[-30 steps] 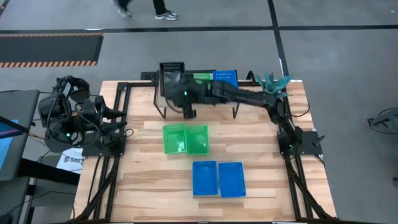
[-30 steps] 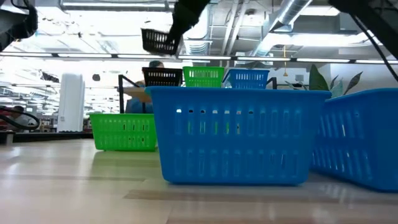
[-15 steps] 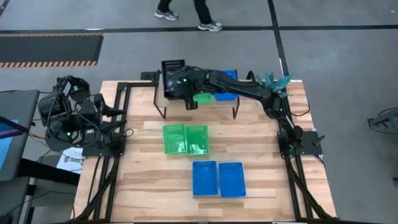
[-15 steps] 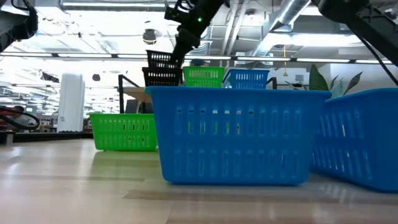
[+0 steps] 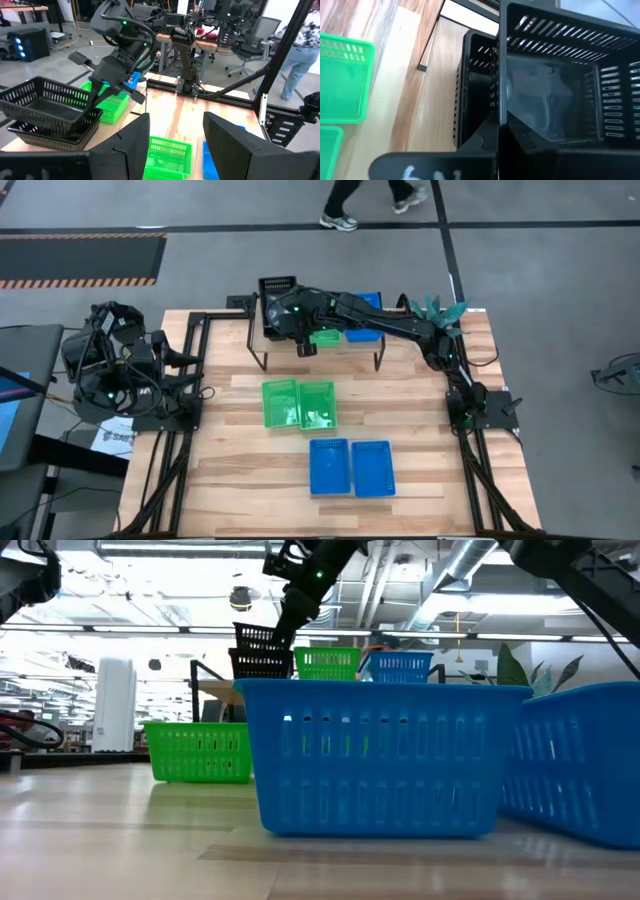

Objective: Stack baskets on shelf by color
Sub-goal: Stack the black bin on the black bin on the shelf

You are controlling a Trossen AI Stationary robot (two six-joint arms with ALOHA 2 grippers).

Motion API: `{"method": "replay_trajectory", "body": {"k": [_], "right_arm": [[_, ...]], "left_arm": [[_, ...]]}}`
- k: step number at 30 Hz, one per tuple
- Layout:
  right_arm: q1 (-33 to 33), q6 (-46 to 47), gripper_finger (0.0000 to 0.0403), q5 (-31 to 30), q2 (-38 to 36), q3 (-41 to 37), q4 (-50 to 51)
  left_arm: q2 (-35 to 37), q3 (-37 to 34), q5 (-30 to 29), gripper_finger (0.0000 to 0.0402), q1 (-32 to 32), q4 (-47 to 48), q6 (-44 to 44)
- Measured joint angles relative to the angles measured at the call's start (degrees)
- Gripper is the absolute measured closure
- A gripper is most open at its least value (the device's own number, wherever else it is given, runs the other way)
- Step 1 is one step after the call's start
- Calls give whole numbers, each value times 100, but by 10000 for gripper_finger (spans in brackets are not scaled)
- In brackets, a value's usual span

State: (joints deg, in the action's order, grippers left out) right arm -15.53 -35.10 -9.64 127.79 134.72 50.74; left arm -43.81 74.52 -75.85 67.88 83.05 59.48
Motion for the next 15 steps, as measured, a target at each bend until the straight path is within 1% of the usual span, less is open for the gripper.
{"method": "replay_trajectory", "body": {"k": [3,15], "right_arm": [[0,14,371,77,0,-2,15],[0,62,338,82,0,0,56]], "left_arm": [[0,0,15,228,0,0,8],[0,0,22,228,0,0,116]]}}
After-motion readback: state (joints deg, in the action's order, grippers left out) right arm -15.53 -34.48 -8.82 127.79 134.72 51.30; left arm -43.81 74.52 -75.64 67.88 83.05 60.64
